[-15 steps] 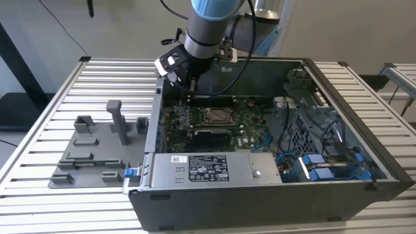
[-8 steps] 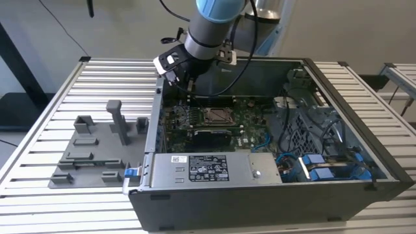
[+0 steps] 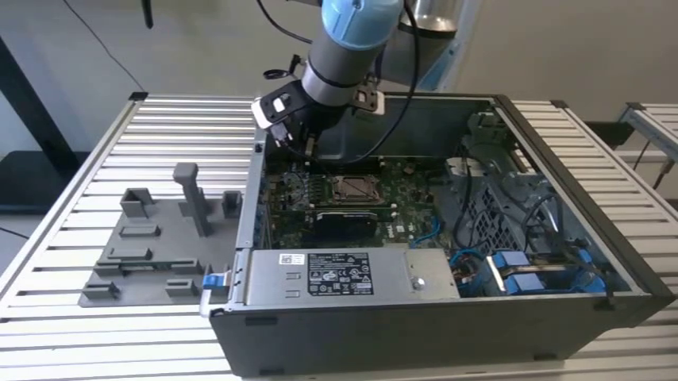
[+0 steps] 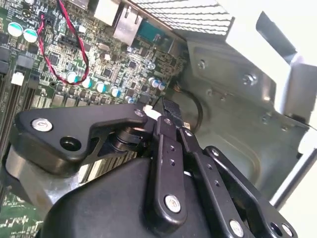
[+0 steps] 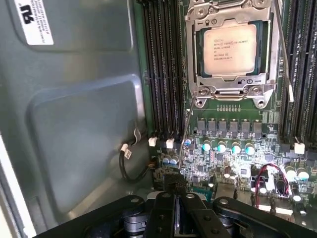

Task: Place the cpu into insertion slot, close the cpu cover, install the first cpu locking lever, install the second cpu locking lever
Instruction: 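Install the first cpu locking lever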

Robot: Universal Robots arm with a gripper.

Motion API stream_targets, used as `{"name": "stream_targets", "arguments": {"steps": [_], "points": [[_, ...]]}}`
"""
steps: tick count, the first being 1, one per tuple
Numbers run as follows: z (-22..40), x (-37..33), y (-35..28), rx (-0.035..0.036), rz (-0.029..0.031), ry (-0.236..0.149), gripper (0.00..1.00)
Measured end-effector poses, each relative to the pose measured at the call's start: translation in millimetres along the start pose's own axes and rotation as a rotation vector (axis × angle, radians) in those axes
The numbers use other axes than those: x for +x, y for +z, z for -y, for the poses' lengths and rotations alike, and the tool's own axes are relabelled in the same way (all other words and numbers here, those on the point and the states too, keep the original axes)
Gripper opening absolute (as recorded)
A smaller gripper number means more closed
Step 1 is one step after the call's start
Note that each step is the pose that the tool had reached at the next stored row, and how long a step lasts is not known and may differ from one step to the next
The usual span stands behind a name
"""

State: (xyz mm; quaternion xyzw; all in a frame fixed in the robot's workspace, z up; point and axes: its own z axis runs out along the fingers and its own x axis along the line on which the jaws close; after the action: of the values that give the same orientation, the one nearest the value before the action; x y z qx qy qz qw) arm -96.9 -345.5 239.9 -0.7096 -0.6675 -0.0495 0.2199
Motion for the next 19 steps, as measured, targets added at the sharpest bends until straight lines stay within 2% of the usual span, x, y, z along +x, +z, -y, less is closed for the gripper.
{"name": "stream_targets", "arguments": {"steps": [3, 10, 15, 19], "points": [[-1.6, -1.0, 1.9, 0.0006, -0.0024, -0.001, 0.11], [-9.6, -3.2, -1.1, 0.007, -0.032, -0.006, 0.11], [-14.4, -6.7, -4.3, 0.0184, -0.0587, -0.009, 0.11], [-18.0, -8.8, -7.4, 0.0274, -0.0841, -0.012, 0.11]]}}
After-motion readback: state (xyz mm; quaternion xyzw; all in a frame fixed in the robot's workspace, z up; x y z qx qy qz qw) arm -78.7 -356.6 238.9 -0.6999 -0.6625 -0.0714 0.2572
